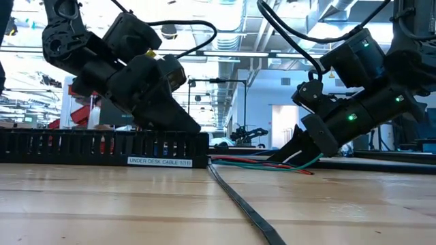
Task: Ziptie cables
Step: Close the black cable duct with the black cable duct cover
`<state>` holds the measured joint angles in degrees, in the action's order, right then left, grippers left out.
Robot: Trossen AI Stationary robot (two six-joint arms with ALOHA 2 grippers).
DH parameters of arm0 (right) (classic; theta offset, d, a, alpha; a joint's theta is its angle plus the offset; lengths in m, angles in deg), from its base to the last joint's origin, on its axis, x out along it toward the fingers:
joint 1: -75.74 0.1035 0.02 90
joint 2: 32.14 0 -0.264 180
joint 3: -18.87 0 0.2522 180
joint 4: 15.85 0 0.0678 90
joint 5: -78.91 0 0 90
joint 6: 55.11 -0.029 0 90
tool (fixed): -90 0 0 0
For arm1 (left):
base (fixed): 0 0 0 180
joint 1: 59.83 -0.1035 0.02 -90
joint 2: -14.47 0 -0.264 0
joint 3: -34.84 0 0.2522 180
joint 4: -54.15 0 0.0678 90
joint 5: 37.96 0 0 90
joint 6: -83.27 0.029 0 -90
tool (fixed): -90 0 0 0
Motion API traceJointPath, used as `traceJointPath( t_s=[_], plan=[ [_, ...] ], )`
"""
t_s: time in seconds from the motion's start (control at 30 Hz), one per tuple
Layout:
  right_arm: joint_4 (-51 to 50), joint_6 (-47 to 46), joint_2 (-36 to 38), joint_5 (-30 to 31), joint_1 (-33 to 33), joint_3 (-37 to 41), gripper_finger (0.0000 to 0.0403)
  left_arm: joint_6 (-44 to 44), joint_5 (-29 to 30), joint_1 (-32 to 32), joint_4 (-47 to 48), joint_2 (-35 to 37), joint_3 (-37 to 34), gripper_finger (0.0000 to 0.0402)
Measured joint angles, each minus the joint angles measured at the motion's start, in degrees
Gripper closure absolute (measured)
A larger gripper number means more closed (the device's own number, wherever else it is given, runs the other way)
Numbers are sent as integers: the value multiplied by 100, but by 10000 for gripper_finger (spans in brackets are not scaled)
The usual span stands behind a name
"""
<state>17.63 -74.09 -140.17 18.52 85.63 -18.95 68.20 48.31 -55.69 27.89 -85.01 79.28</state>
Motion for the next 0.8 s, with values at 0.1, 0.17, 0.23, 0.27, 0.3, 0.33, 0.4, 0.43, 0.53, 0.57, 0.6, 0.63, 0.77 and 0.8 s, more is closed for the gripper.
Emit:
traceJointPath(
  t_s=[0.1, 0.17, 0.23, 0.27, 0.3, 0.33, 0.4, 0.43, 0.53, 0.57, 0.6, 0.63, 0.77, 0.8],
  plan=[
    [-2, 2, 0, 0, 0, 0, 172, 21, 121, 44, -45, 0, 0, 93],
    [-2, 2, 0, 2, 0, 0, 172, 19, 138, 42, -26, 0, 1, 93],
    [-2, 2, 0, 2, 0, 0, 172, 15, 155, 38, -12, 0, 1, 93],
    [-2, 2, 0, 4, -1, 0, 172, 15, 162, 40, -14, 0, 1, 93],
    [-2, 4, 0, 4, -2, 0, 172, 15, 162, 48, -7, 0, 1, 93],
    [-2, 5, 0, 4, -2, 0, 172, 15, 163, 65, 15, 0, 0, 93],
    [-2, 5, 0, 7, -2, 0, 172, 30, 165, 109, 42, 0, 1, 93],
    [-2, 7, -2, 7, -2, 0, 172, 59, 189, 128, 36, 0, 1, 93],
    [-3, 11, -2, 13, -2, 0, 172, 81, 250, 171, 21, 0, 2, 93],
    [-4, 13, -2, 13, -2, 0, 172, 83, 253, 173, 21, 0, 2, 93],
    [-4, 15, -2, 15, -2, 1, 172, 85, 262, 173, 23, 0, 0, 93],
    [-4, 15, -2, 15, -2, 2, 172, 90, 282, 173, 19, 0, 0, 93],
    [-4, 17, -3, 15, -15, 2, 172, 131, 317, 175, 26, 0, 0, 93],
    [-4, 17, -4, 14, -23, 2, 172, 137, 324, 177, 34, 0, 1, 93]
  ],
)
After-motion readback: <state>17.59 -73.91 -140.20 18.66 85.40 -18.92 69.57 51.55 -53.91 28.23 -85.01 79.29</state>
